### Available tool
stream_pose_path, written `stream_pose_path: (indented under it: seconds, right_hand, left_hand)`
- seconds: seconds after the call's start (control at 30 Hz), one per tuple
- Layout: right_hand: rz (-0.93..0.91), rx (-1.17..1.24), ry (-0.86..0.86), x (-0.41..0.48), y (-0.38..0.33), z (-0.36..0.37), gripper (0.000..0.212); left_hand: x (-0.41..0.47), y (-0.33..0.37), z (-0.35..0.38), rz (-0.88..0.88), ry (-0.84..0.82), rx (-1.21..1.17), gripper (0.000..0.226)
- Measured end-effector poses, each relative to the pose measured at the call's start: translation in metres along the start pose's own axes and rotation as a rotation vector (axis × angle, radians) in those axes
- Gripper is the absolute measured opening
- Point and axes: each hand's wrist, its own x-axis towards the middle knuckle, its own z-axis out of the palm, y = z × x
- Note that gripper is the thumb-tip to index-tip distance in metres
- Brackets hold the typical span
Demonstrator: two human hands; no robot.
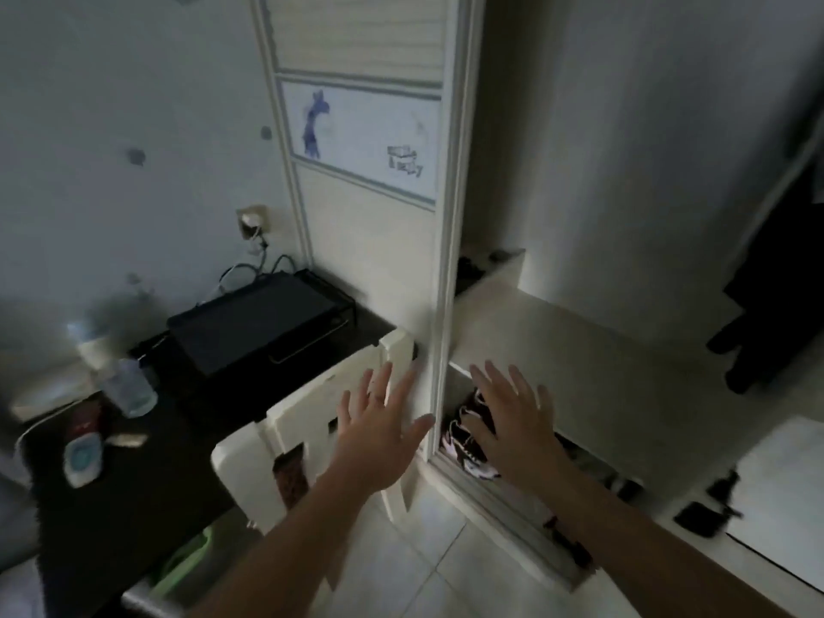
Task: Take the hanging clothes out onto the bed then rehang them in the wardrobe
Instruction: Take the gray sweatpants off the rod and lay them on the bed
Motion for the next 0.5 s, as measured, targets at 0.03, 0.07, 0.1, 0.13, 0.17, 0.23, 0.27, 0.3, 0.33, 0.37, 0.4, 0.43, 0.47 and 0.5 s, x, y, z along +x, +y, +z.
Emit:
stream_pose_path:
  seconds: [0.03, 0.07, 0.1, 0.13, 0.17, 0.23, 0.27, 0.3, 0.33, 0.37, 0.4, 0.43, 0.47, 0.5]
  right_hand:
    - [0.023, -0.017, 0.019, 0.013, 0.004, -0.008, 0.065]
    - [0.044, -0.036, 0.034, 0.025, 0.008, -0.018, 0.064]
    - [0.061, -0.049, 0.05, 0.035, 0.012, -0.029, 0.063]
    - [0.077, -0.053, 0.072, 0.044, 0.016, -0.042, 0.063]
    - [0.095, -0.054, 0.096, 0.052, 0.018, -0.058, 0.064]
    - [0.131, -0.08, 0.148, 0.069, 0.024, -0.094, 0.064]
    - [0.144, -0.114, 0.174, 0.078, 0.027, -0.114, 0.065]
    - [0.151, -0.157, 0.201, 0.088, 0.031, -0.134, 0.064]
    - [0.154, -0.202, 0.231, 0.097, 0.034, -0.155, 0.064]
    - [0.155, -0.244, 0.269, 0.106, 0.038, -0.176, 0.064]
    - [0.158, -0.282, 0.312, 0.114, 0.042, -0.197, 0.064]
    - [0.162, -0.317, 0.354, 0.122, 0.047, -0.218, 0.064]
    - [0.169, -0.354, 0.388, 0.13, 0.053, -0.238, 0.065]
    - [0.177, -0.394, 0.42, 0.138, 0.06, -0.257, 0.065]
  left_hand:
    - [0.023, 0.002, -0.008, 0.052, 0.002, 0.007, 0.078]
    - [0.047, 0.006, -0.015, 0.099, 0.008, 0.01, 0.077]
    - [0.069, 0.011, -0.022, 0.144, 0.015, 0.008, 0.073]
    - [0.091, 0.018, -0.029, 0.188, 0.018, 0.001, 0.071]
    - [0.112, 0.027, -0.036, 0.232, 0.023, -0.001, 0.07]
    - [0.154, 0.049, -0.054, 0.32, 0.058, 0.004, 0.074]
    - [0.175, 0.062, -0.064, 0.363, 0.081, 0.0, 0.076]
    - [0.196, 0.076, -0.075, 0.405, 0.106, -0.008, 0.077]
    - [0.217, 0.09, -0.087, 0.446, 0.132, -0.018, 0.077]
    - [0.237, 0.105, -0.098, 0.486, 0.158, -0.025, 0.077]
    - [0.257, 0.121, -0.11, 0.525, 0.189, -0.022, 0.076]
    - [0.275, 0.138, -0.121, 0.561, 0.226, -0.011, 0.076]
    - [0.293, 0.155, -0.133, 0.594, 0.26, 0.0, 0.077]
    - [0.31, 0.172, -0.144, 0.626, 0.285, 0.008, 0.079]
